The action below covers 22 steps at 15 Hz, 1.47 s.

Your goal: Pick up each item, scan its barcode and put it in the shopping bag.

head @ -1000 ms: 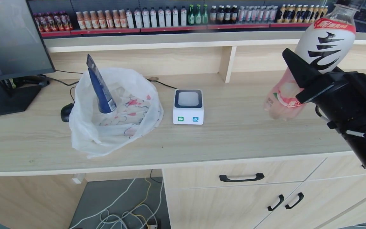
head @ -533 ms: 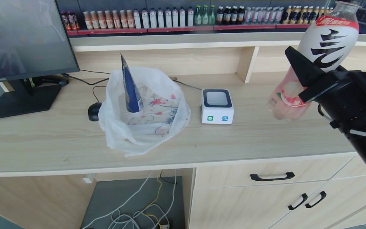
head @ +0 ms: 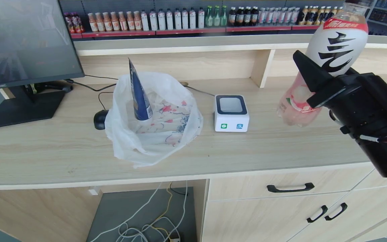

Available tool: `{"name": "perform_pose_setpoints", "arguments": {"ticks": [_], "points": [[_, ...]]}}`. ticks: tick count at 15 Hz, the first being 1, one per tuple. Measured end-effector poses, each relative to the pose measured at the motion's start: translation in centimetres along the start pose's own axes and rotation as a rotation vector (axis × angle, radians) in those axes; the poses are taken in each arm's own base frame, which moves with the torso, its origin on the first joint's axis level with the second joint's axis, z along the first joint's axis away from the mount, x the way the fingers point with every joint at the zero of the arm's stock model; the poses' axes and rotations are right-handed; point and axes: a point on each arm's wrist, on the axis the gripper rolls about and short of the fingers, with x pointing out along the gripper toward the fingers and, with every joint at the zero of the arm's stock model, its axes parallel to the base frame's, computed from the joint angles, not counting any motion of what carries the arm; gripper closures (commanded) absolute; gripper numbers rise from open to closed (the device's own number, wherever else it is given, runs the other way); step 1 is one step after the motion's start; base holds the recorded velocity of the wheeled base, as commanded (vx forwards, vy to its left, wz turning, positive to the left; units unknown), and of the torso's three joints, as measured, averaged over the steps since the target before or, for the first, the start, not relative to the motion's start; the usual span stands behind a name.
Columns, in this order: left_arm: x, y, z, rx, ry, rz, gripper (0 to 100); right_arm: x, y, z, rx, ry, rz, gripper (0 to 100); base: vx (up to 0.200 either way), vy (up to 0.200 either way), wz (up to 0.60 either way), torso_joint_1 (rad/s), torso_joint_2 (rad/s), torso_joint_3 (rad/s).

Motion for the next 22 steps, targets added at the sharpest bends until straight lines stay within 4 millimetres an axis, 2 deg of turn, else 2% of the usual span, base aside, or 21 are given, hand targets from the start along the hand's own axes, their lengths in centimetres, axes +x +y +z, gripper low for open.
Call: {"name": "perform_pose_setpoints", "arguments": {"ticks": [7, 13, 18, 22], "points": [[0.0, 0.0, 0.0, 0.0, 0.0, 0.0, 0, 7.1, 0.4, -2.1, 0.05, 0.027, 0.001, 100, 0.0, 0.0, 0.0, 0.0, 0.0, 0.0], [0.0, 0.0, 0.0, 0.0, 0.0, 0.0, 0, 9.1, 0.9, -6.1, 0.093, 0.075, 0.003, 100, 0.0, 0.0, 0.0, 0.0, 0.0, 0.0], [0.0, 0.0, 0.0, 0.0, 0.0, 0.0, 0, 10.8, 1.4, -7.5, 0.181, 0.049, -0.018, 100, 0.0, 0.0, 0.0, 0.0, 0.0, 0.0], [0.0, 0.0, 0.0, 0.0, 0.0, 0.0, 0, 12.8, 2.4, -7.8, 0.367, 0.005, -0.124, 100, 0.0, 0.0, 0.0, 0.0, 0.0, 0.0]]}}
